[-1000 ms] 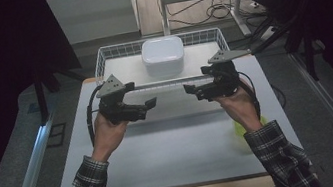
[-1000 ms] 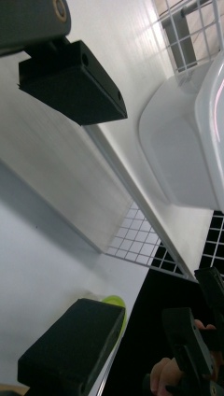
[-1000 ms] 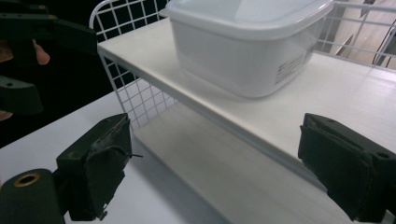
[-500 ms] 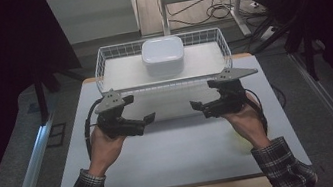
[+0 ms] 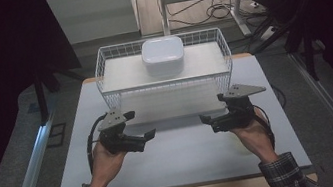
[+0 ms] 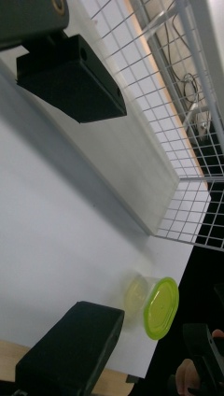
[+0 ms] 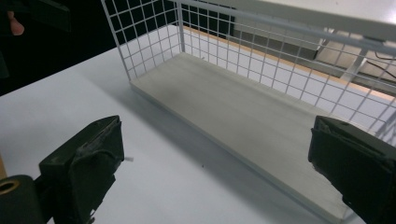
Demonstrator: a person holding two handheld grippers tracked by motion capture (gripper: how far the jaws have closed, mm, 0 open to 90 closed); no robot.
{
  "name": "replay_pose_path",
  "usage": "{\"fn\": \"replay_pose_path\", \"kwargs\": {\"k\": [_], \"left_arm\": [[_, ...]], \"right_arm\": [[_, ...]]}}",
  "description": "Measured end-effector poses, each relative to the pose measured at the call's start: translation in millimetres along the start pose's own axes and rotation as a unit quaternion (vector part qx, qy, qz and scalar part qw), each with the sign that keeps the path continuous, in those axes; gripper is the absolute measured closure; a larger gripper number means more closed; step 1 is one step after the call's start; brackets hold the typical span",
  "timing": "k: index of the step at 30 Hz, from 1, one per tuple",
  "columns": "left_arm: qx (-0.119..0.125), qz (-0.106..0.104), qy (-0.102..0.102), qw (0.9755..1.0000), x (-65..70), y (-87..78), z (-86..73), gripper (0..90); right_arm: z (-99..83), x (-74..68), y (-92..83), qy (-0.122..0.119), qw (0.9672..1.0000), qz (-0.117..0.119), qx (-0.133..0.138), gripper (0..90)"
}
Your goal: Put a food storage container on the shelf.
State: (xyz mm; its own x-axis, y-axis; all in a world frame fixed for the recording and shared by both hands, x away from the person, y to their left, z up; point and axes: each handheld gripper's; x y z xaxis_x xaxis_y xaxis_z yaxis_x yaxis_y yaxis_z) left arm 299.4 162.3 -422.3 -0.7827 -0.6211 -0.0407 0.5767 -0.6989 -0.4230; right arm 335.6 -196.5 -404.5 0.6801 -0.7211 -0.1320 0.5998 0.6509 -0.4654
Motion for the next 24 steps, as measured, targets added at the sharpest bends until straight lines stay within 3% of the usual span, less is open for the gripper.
{"fn": "replay_pose_path", "kwargs": {"k": [18, 24], "left_arm": [[-0.012, 0.024, -0.024, 0.9993, 9.8, -0.5, -49.8, 5.6], [-0.023, 0.030, -0.017, 0.9991, 19.4, 0.4, -62.0, 5.8]], "right_arm": [[-43.7, 0.2, -6.4, 0.031, 0.9993, -0.004, -0.019, 2.0], [-57.1, -3.6, -6.6, 0.034, 0.9989, -0.002, -0.032, 2.5]]}}
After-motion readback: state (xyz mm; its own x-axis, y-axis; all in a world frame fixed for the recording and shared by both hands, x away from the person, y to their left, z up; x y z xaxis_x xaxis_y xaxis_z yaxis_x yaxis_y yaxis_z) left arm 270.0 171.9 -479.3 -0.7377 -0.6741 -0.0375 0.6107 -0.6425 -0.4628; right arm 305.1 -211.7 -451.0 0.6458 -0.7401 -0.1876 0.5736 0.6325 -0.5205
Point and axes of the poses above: each handheld gripper's, and its own axes: y roughly forward along the jaws, z roughly out of its top, x roughly to its right, and after that the axes turned 7 degrees about y, right-handed
